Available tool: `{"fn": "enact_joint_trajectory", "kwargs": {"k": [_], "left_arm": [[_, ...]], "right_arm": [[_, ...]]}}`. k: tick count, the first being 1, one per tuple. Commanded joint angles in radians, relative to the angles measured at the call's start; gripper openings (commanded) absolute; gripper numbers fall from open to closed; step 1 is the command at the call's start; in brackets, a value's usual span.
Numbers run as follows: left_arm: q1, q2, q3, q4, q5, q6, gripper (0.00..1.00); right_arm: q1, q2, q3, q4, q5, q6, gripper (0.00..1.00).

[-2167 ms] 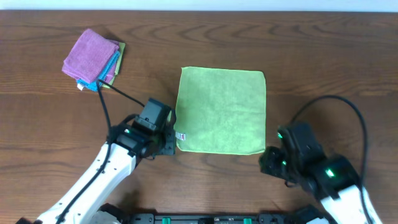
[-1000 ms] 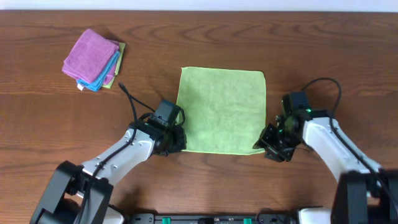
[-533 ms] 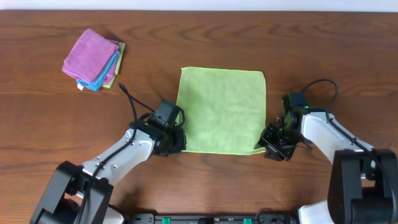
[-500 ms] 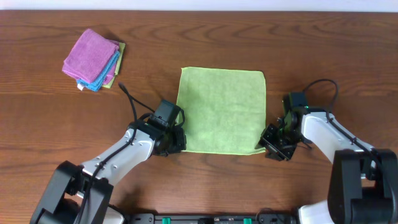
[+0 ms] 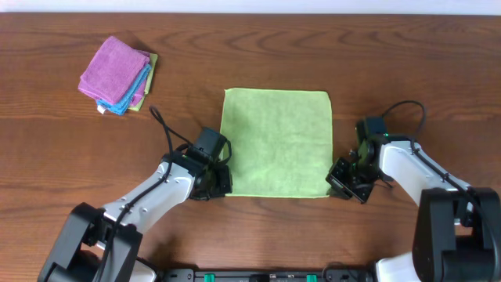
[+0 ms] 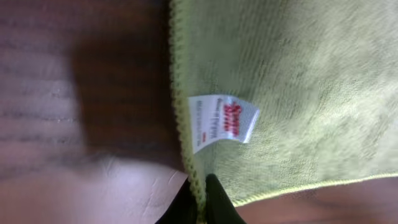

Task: Fold the cloth
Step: 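Grasp the cloth's two near corners with left and right grippers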

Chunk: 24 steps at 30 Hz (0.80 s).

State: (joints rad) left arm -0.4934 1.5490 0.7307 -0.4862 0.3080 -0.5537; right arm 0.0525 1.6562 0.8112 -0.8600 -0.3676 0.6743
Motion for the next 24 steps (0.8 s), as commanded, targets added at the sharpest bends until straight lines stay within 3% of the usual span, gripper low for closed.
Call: {"fn": "enact_joint_trajectory", "kwargs": {"k": [1, 12, 17, 24], "left_arm": [[0.003, -0.043, 0.002, -0.043, -0.005, -0.003, 0.06], [0.002, -0.366, 0.002, -0.227, -0.056, -0.001, 0.06], [0.003, -0.397, 0.002, -0.141, -0.096, -0.012, 0.06], [0.092, -0.341, 0.002, 0.070, -0.195, -0.010, 0.06]], "right_arm": [[-0.005, -0.024, 0.000, -0.016, -0.006, -0.045, 0.01], [0.047, -0.369, -0.001, -0.144, 0.031, -0.053, 0.01], [0.063, -0.449, 0.000, -0.059, 0.030, 0.015, 0.02], [0.063, -0.385, 0.000, 0.196, 0.019, 0.043, 0.02]]}}
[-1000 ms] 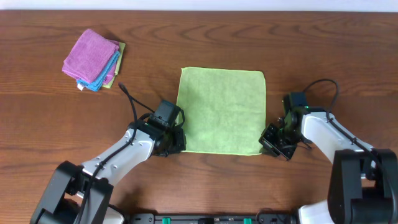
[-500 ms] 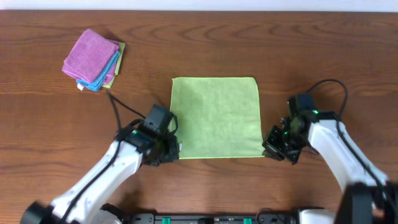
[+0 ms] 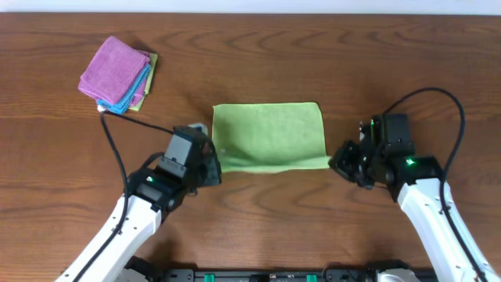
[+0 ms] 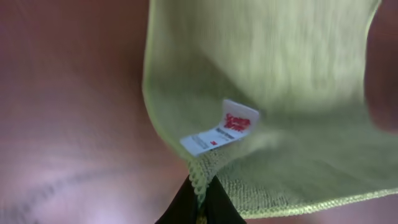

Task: Fold the cloth
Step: 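Grasp the cloth's two near corners with left and right grippers, then lift both near corners and fold them over onto the far edge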

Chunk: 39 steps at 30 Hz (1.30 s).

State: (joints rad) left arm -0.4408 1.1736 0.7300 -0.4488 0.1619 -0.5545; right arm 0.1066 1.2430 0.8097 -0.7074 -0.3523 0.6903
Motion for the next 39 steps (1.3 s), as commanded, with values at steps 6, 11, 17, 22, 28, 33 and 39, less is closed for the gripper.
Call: {"fn": "enact_joint_trajectory", "kwargs": {"k": [6, 11, 17, 22, 28, 33, 39], "left_arm": [[0.128, 0.204, 0.011, 0.253, 0.058, 0.031, 0.06], [0.167, 0.382, 0.108, 0.385, 0.072, 0.077, 0.06], [0.195, 0.586, 0.350, 0.370, 0.108, 0.179, 0.06], [0.205, 0.678, 0.467, 0.237, 0.109, 0.185, 0.06], [0.205, 0.680, 0.467, 0.023, 0.108, 0.219, 0.06], [0.205, 0.680, 0.467, -0.019, 0.109, 0.241, 0.06], [0.210, 0.674, 0.468, -0.035, 0.108, 0.282, 0.96]], "right_arm": [[0.009, 0.177, 0.010, 0.286, -0.011, 0.056, 0.02], [0.008, 0.327, 0.075, 0.451, -0.009, 0.084, 0.02], [0.008, 0.458, 0.220, 0.500, 0.074, 0.102, 0.02], [0.007, 0.526, 0.324, 0.426, 0.075, 0.095, 0.02], [0.006, 0.526, 0.323, 0.187, 0.084, 0.087, 0.02], [0.006, 0.526, 0.323, 0.121, 0.112, 0.071, 0.02], [0.003, 0.524, 0.324, 0.113, 0.108, 0.043, 0.61]]}}
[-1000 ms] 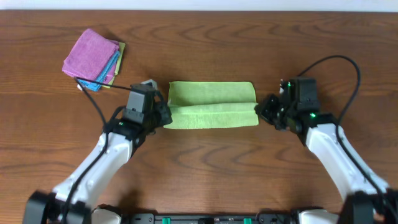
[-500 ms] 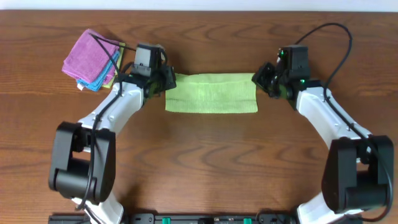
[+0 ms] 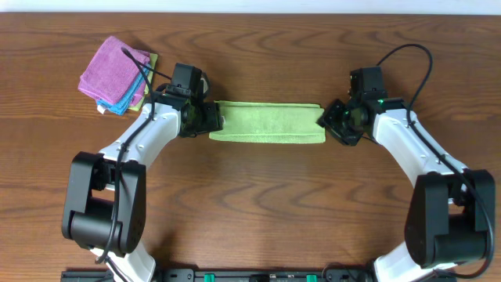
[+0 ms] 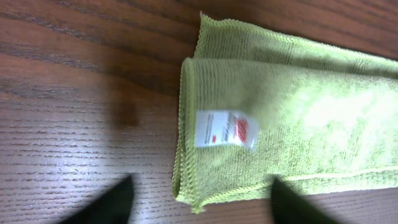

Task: Fold the cloth
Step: 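Lift both near corners and fold them over onto the far edge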

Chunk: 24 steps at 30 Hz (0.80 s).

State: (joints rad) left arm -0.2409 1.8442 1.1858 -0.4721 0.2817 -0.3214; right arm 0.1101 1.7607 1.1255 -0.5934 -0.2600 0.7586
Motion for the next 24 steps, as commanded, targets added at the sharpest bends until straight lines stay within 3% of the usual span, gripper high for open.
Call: {"fn": "enact_joint_trajectory", "kwargs": {"k": [1, 2, 3, 4, 5, 6, 7, 8, 15, 24], "left_arm": [[0.014, -0.004, 0.016, -0.019, -0.011, 0.062, 0.97], [0.020, -0.016, 0.024, -0.028, -0.011, 0.074, 0.96], [0.027, -0.032, 0.034, -0.033, -0.011, 0.084, 0.93], [0.031, -0.048, 0.043, -0.033, -0.011, 0.098, 0.82], [0.033, -0.065, 0.050, -0.032, -0.011, 0.109, 0.65], [0.033, -0.087, 0.058, -0.028, -0.011, 0.122, 0.44], [0.033, -0.108, 0.062, -0.018, -0.011, 0.131, 0.13], [0.030, -0.122, 0.062, -0.001, -0.011, 0.135, 0.06], [-0.016, -0.035, 0.061, 0.056, -0.026, 0.135, 0.06], [-0.043, 0.108, 0.061, 0.085, 0.008, 0.104, 0.06]], "right_arm": [[-0.003, 0.004, 0.010, -0.001, 0.016, -0.027, 0.66], [-0.007, 0.000, 0.016, -0.002, 0.011, -0.028, 0.67], [-0.012, -0.005, 0.027, -0.001, -0.007, -0.044, 0.53], [-0.015, -0.011, 0.041, -0.002, -0.019, -0.058, 0.17], [-0.016, -0.018, 0.053, -0.002, -0.026, -0.068, 0.02], [-0.016, -0.031, 0.067, 0.000, -0.028, -0.081, 0.02], [-0.010, -0.044, 0.077, 0.012, -0.027, -0.108, 0.02], [0.000, -0.054, 0.080, 0.036, -0.025, -0.141, 0.01], [0.112, -0.011, 0.073, 0.089, 0.202, -0.172, 0.02], [0.151, 0.168, 0.073, 0.126, 0.249, -0.136, 0.01]]}}
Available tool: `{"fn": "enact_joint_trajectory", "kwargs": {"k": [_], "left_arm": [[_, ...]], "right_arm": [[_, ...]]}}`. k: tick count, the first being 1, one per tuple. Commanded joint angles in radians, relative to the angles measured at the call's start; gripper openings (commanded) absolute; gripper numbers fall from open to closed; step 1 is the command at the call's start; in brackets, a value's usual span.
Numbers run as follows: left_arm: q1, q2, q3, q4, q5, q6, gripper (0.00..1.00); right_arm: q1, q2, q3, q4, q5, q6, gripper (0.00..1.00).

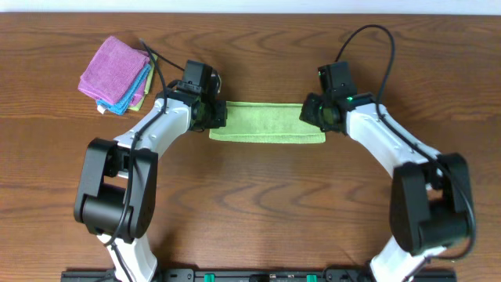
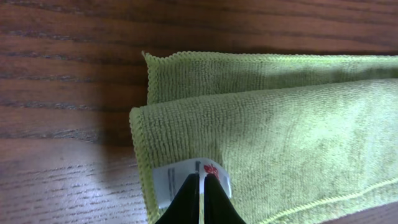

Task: Fold the cloth
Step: 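Lift both near corners and fold them over onto the far edge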

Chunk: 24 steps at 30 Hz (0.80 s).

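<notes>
The green cloth (image 1: 266,122) lies as a long narrow strip folded in two at the middle of the table; its lower layer (image 2: 205,68) sticks out past the upper one. My left gripper (image 1: 213,116) is over the strip's left end, and in the left wrist view the gripper (image 2: 200,178) is shut, pinching the cloth at its white label (image 2: 166,185). My right gripper (image 1: 310,114) sits over the strip's right end, and whether it is open or shut is hidden from above.
A stack of folded cloths (image 1: 116,64), pink on top of blue and green, lies at the far left. The brown wooden table (image 1: 258,204) stretches bare in front of the strip. Both arms' cables arch above the far side.
The left gripper was open just off the cloth's left end; now it is over that end and shut at the label. The right gripper has moved inward onto the right end.
The cloth lay flat with both grippers at its near corners, the left shut on its corner. Those corners were then raised and the near half lifted. Then the cloth lay folded in a strip with the left gripper open beside it. Now both grippers are on the strip's ends.
</notes>
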State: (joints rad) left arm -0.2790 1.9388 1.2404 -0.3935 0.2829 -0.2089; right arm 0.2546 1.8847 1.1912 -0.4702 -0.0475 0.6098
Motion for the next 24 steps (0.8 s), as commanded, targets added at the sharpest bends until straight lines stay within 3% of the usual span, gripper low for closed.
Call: {"fn": "enact_joint_trajectory", "kwargs": {"k": [1, 18, 24], "left_arm": [[-0.005, 0.021, 0.006, 0.005, 0.007, -0.010, 0.06], [-0.023, 0.051, 0.006, -0.141, 0.002, -0.016, 0.06], [-0.023, 0.051, 0.006, -0.141, -0.002, -0.016, 0.06]], "right_arm": [[0.006, 0.062, 0.008, 0.002, 0.036, 0.016, 0.02], [0.010, 0.116, 0.008, -0.214, 0.009, 0.033, 0.02], [-0.017, 0.002, 0.089, -0.288, -0.058, -0.012, 0.01]]}}
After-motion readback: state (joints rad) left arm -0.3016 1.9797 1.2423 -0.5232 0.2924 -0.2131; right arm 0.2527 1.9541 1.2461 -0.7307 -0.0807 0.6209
